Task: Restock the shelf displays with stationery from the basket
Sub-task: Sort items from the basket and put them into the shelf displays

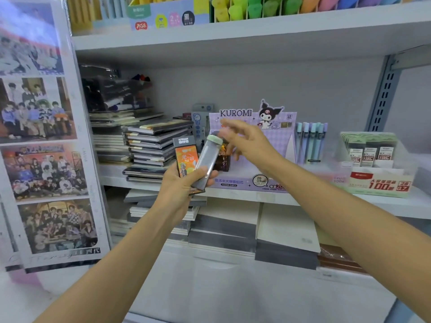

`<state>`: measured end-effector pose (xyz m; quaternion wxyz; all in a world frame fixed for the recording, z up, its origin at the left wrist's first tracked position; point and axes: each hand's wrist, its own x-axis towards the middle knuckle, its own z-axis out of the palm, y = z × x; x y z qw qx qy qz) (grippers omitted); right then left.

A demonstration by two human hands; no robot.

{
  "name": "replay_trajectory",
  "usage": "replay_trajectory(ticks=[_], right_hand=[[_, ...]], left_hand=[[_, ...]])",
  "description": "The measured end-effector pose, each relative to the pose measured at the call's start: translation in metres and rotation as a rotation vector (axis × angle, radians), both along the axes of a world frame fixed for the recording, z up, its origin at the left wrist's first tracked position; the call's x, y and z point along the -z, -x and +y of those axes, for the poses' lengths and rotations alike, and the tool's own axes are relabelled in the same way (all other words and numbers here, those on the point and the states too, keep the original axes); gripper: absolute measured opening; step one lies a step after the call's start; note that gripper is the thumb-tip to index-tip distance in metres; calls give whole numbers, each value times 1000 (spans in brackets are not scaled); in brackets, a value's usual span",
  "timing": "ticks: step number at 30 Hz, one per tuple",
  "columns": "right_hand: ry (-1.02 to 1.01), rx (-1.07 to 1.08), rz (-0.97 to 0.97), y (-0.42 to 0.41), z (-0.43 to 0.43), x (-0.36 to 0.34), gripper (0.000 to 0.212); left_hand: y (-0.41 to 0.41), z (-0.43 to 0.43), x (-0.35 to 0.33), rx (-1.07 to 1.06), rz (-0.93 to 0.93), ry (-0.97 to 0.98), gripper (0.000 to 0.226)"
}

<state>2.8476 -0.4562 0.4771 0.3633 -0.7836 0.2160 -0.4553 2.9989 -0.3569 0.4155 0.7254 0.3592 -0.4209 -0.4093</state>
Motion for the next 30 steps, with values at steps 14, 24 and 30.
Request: replay_trajectory(ticks=[14,24,30], right_hand=[[-123,47,20,90,23,-11,17],[-15,281,-37,231,9,-41,22],[159,511,-21,290,-14,-51,26]], left_hand=[[83,-12,-13,270,-138,-112,61],[164,-39,-16,329,-121,-72,13],[198,-47,-16,355,-217,-14,18]])
